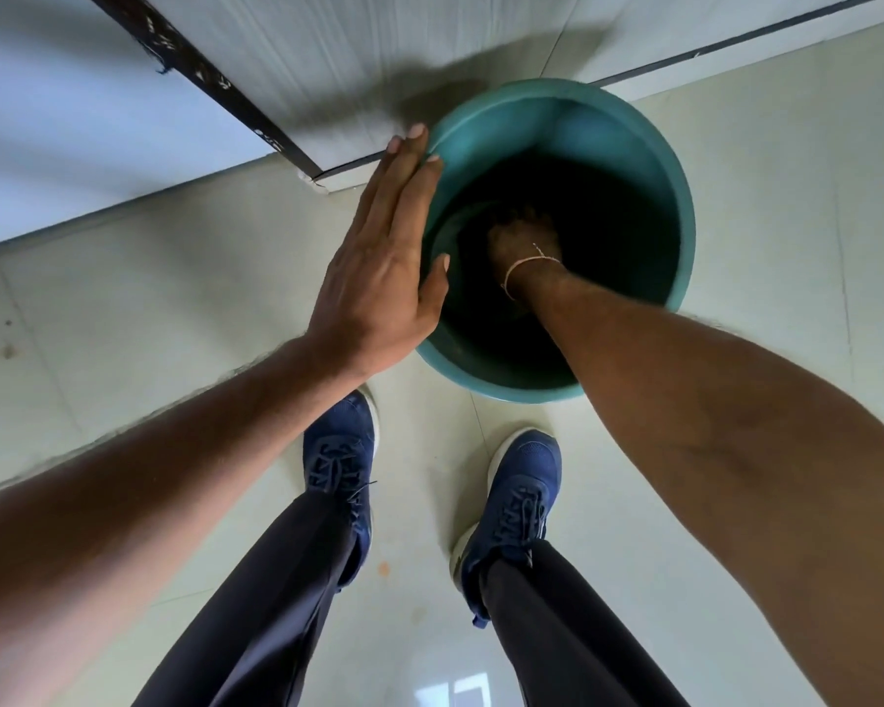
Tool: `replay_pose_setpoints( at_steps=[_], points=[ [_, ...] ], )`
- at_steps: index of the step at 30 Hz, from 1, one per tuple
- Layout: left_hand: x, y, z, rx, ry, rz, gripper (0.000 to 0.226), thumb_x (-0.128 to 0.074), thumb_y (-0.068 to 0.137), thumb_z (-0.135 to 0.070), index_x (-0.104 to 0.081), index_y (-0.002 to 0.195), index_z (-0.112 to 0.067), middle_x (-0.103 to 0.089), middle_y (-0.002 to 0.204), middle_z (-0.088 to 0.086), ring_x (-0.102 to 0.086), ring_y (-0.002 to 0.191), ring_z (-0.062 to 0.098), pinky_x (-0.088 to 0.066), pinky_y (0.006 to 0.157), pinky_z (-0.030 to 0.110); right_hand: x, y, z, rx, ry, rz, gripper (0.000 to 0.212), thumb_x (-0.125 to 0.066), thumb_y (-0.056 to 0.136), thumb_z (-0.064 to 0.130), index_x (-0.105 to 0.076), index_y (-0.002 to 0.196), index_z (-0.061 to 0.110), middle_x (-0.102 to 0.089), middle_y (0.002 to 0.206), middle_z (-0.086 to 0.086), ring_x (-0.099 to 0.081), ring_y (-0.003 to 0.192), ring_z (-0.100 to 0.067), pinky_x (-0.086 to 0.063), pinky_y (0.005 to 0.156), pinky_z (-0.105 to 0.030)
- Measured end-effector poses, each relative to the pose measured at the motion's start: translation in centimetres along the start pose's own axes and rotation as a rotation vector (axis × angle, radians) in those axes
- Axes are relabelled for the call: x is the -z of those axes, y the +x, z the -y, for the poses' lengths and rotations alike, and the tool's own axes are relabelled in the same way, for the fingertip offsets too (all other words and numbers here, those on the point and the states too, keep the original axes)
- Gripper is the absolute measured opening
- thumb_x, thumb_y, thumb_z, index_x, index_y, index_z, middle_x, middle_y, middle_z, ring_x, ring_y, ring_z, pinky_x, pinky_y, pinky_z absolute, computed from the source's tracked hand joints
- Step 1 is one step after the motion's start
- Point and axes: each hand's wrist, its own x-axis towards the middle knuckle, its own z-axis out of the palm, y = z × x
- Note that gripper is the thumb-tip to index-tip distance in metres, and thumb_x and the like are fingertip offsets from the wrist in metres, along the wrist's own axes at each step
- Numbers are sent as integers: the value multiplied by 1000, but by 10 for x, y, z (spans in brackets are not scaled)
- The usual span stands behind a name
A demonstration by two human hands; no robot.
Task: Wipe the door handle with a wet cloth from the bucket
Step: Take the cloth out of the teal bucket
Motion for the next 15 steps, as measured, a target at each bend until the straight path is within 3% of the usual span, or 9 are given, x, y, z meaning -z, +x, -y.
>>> replay_pose_setpoints(
  at_steps=[6, 8, 11, 13, 15],
  points=[
    [1, 0, 2, -35, -5, 18, 68, -61, 105, -11, -36, 166, 5, -23, 181, 23, -21, 171, 38, -15, 138, 21, 9, -5, -4, -62, 8, -6, 43, -40, 108, 16, -60, 146, 9, -58, 152, -20, -38, 152, -39, -28, 125, -47],
    [5, 0, 1, -27, -4, 38, 67, -60, 106, -12, -35, 167, 5, -22, 181, 23, -20, 171, 38, -19, 139, 29, 19, -17, -3, -79, 87, -7, 41, -47, 107, 20, -64, 142, 10, -63, 147, -19, -48, 147, -39, -35, 122, -46],
    [14, 2, -6, -17, -5, 84, 66, -59, 107, -13, -35, 166, 5, -22, 181, 25, -19, 171, 40, -25, 140, 43, 50, -48, -3, -124, 269, 9, 45, -70, 93, 38, -71, 130, 12, -73, 131, -18, -66, 128, -38, -52, 107, -44],
    [24, 1, -18, 11, -19, 99, 64, -59, 108, -13, -37, 165, 6, -26, 179, 26, -21, 170, 40, -23, 140, 41, 74, -77, -8, -207, 428, -10, 55, -78, 78, 46, -74, 124, 17, -77, 117, -15, -73, 111, -38, -60, 95, -42],
    [38, 1, -33, 69, -70, 69, 61, -58, 109, -14, -39, 163, 6, -34, 175, 26, -28, 168, 39, -23, 139, 34, 99, -106, -15, -276, 695, -18, 57, -81, 72, 43, -72, 123, 20, -78, 112, -11, -74, 104, -34, -62, 93, -39]
  ],
)
